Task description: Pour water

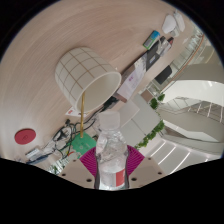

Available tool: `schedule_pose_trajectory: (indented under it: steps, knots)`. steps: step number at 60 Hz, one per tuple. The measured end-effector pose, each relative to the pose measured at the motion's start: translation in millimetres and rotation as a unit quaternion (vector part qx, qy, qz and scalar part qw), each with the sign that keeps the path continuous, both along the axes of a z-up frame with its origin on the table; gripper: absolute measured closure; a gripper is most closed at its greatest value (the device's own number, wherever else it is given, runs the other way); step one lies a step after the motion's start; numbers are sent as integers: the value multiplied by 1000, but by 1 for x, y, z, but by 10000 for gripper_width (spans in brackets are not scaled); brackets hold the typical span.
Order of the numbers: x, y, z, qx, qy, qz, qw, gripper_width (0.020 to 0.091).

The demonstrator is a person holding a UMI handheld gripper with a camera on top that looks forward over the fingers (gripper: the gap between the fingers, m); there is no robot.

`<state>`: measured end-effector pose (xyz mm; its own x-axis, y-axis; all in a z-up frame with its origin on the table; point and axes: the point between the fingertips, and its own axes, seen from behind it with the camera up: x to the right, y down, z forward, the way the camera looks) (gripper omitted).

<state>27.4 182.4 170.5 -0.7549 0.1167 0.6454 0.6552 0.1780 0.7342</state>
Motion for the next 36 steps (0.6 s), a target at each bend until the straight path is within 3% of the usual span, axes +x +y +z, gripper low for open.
schedule_pose_trajectory:
  steps: [14,21,24,26,32,36]
  knots:
    - [-3,11,4,3,62,-10,998,773]
    - [4,22,54,10,303,-68,951,772]
    - [21,3,71,38,461,-90,882,766]
    - [22,20,84,-10,539,-99,836,757]
    - [53,-19,90,-39,788,-103,606,701]
    - [80,-18,57,-101,866,-139,470,659]
